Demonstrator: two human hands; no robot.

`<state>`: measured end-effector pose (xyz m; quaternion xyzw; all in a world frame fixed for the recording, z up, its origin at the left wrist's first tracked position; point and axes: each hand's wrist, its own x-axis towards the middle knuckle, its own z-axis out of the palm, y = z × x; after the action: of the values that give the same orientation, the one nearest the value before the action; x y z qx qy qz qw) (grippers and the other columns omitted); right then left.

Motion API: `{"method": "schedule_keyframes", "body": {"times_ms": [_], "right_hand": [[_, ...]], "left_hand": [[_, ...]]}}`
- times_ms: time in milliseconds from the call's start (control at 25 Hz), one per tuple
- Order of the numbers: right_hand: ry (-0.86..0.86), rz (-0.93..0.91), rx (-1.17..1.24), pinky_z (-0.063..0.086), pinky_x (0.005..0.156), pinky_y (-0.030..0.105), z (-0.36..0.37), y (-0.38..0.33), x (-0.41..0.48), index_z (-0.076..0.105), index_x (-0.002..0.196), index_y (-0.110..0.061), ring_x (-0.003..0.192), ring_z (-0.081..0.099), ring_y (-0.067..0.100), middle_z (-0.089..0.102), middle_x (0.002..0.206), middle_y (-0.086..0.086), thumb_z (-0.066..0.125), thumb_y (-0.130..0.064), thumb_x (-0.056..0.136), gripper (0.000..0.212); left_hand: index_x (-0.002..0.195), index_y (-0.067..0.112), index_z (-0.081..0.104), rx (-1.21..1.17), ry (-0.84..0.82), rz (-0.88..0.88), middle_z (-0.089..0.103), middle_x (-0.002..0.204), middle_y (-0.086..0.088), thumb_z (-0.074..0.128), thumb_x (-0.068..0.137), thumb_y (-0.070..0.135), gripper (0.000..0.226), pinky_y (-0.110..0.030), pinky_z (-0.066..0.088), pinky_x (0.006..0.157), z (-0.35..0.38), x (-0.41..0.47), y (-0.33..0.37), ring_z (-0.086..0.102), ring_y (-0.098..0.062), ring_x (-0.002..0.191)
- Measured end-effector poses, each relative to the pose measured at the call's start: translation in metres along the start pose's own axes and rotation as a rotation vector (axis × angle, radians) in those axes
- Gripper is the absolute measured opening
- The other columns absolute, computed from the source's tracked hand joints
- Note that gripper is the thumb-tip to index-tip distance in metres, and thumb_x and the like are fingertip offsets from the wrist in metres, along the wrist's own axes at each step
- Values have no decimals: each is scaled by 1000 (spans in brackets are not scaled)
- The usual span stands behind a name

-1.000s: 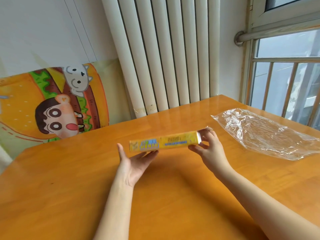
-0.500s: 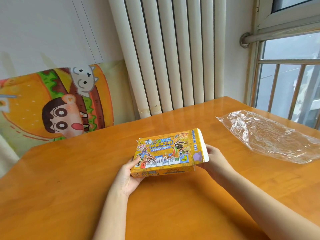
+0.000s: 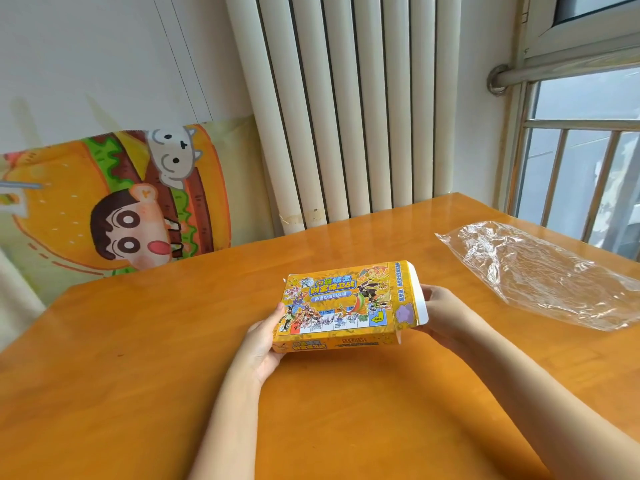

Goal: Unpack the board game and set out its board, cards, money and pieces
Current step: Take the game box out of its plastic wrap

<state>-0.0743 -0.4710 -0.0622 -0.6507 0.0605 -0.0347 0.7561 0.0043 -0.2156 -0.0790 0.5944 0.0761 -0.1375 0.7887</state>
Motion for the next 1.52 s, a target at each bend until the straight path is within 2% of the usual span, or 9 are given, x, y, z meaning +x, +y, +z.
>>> {"method": "schedule_keyframes", "body": {"times_ms": [160, 320, 440, 560, 640, 760, 880, 1400, 1520], "right_hand": [[-162, -94, 48, 58, 66, 32, 4, -1, -5, 56, 120, -15, 95, 70, 28, 70, 109, 13, 73, 9, 71, 57], [-101, -240, -211, 56, 73, 23, 12, -4, -11, 58, 109, -37, 113, 55, 8, 43, 134, -5, 76, -16, 68, 50], [-64, -381, -294, 54, 82, 23, 21, 6, -9, 65, 100, -39, 120, 44, 0, 33, 132, -9, 78, -19, 66, 41], [-137, -464, -367, 43, 99, 24, 34, 19, -6, 71, 85, -47, 125, 40, 4, 36, 126, -10, 74, -29, 69, 24], [-214, -434, -391, 36, 99, 11, 38, 24, -5, 69, 95, -50, 124, 38, -7, 36, 127, -13, 69, -30, 75, 29], [-387, -342, -512, 34, 96, 3, 40, 29, -5, 65, 115, -36, 120, 33, -20, 30, 134, -10, 68, -22, 86, 32], [-468, -264, -626, 30, 107, 15, 41, 34, -3, 65, 117, -35, 122, 33, -19, 29, 140, -12, 63, -23, 92, 28], [-312, -144, -352, 30, 106, 19, 68, 35, -18, 56, 105, -44, 130, 35, 8, 39, 127, -13, 50, -15, 98, 30], [-281, -120, -340, 36, 109, 34, 69, 41, -13, 65, 98, -23, 126, 44, 12, 44, 134, 0, 57, -22, 89, 12]], "left_hand": [[100, 7, 65, -23, -88, -76, 74, 82, -11, 50, 95, 19, 20, -28, 56, 54, -8, -4, -2, 71, -21, 66], [114, 8, 61, 50, -58, -65, 73, 95, -12, 45, 97, 22, 27, -32, 57, 61, -11, -5, 2, 71, -24, 77], [137, 5, 45, 294, 88, 5, 53, 135, -14, 42, 100, 33, 46, -47, 41, 102, -3, -5, 7, 52, -31, 121], [87, 11, 56, 572, 225, 84, 53, 87, 0, 32, 104, 34, 37, -33, 34, 81, -7, -2, 13, 48, -24, 94], [65, 17, 37, 638, 295, 79, 33, 68, 1, 34, 103, 34, 42, -31, 27, 73, -19, 0, 21, 36, -19, 80], [109, -4, 54, 660, 352, 54, 56, 113, -19, 41, 100, 38, 45, -38, 33, 95, -47, 4, 24, 46, -33, 115], [145, -3, 27, 658, 358, 9, 28, 152, -18, 47, 98, 40, 67, -46, 25, 110, -63, 5, 19, 28, -36, 139], [143, 1, 34, 548, 308, -36, 29, 152, -17, 60, 91, 39, 70, -47, 23, 110, -72, 5, 22, 27, -35, 140], [131, -2, 50, 444, 253, -94, 60, 125, -21, 74, 73, 50, 82, -45, 45, 95, -76, 6, 20, 58, -37, 111]]}}
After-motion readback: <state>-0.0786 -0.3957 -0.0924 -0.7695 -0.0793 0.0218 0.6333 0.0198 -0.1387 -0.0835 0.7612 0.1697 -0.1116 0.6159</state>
